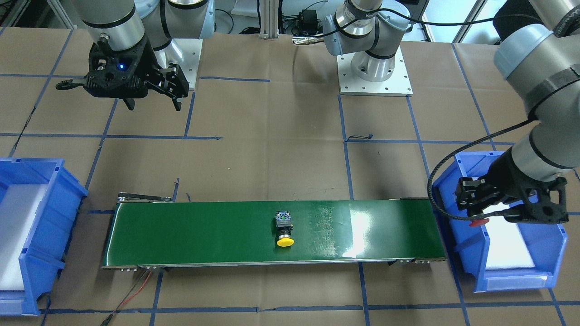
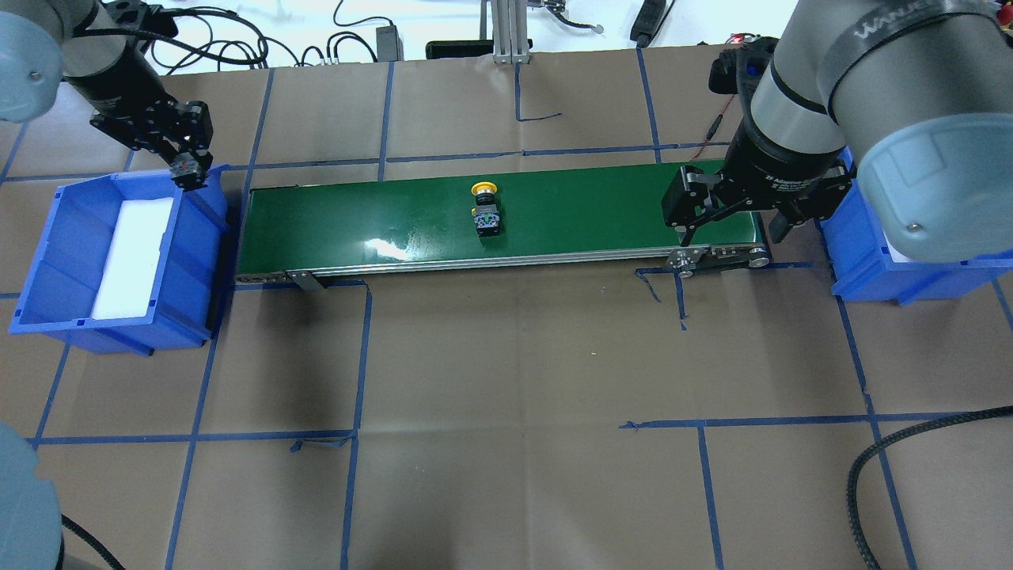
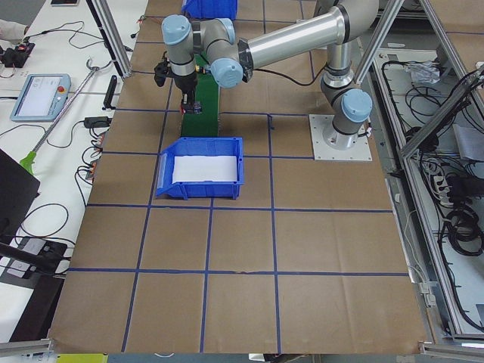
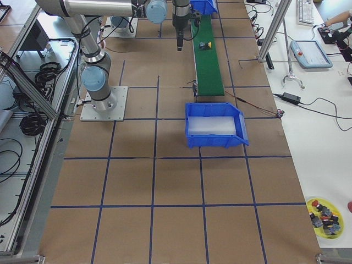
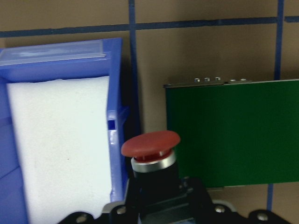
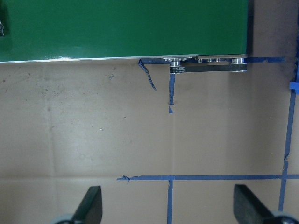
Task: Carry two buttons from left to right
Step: 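Lift the red button with the left gripper and carry it to the belt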
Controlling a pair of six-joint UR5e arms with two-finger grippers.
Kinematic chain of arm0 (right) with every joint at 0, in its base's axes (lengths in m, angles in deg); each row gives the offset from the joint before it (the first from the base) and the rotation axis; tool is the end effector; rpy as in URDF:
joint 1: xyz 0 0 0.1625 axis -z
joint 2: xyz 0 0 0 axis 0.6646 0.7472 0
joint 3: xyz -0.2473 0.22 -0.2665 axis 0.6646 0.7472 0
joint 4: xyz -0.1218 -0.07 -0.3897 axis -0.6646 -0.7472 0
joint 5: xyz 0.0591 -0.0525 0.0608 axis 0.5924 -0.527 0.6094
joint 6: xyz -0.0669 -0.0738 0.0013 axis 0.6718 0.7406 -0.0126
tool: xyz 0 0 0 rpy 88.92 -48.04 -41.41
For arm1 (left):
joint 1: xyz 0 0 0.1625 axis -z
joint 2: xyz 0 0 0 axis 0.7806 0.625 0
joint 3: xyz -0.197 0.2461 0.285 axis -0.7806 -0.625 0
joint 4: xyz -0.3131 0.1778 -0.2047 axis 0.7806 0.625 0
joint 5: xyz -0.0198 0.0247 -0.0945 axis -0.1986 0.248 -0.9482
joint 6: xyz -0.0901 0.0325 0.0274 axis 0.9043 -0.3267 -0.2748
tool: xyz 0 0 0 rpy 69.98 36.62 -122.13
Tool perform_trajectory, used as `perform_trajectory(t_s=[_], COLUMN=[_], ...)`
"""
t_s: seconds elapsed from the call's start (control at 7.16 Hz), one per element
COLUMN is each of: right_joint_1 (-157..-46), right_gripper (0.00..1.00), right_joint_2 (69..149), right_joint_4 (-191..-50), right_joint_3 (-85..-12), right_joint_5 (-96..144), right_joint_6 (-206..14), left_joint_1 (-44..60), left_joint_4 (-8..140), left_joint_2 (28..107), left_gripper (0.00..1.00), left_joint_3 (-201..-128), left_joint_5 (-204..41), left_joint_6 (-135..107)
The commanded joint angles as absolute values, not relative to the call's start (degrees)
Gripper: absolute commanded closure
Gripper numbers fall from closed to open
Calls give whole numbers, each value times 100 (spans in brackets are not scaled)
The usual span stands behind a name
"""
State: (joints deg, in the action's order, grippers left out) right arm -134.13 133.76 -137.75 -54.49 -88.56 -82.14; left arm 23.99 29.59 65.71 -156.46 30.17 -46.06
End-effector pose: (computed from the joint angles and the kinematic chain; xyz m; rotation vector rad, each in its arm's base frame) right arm 0.1536 -0.4474 0.4565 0.0043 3.1328 0.0150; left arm 0.0270 -0.6283 0.3941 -0.0703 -3.1404 -0.0077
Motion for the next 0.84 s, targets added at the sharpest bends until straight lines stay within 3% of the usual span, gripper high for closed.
perform_trajectory(t_s=[0.0,0.7], right_joint_1=[-13412,-13403], right_gripper=[0,0], right_joint_2=[13367,13376], right_joint_4=[-13775,-13775], right_joint_3=[-5449,-5449], right_joint_5=[-8856,-8856], right_joint_6=[-8214,-8205], left_joint_1=[2707,2717], left_joint_4=[2911,2569], left_joint_2=[6608,6748], left_gripper=[100,100], left_joint_3=[-15725,-16374], left_joint_5=[2959,2959], left_joint_6=[-4313,-4803])
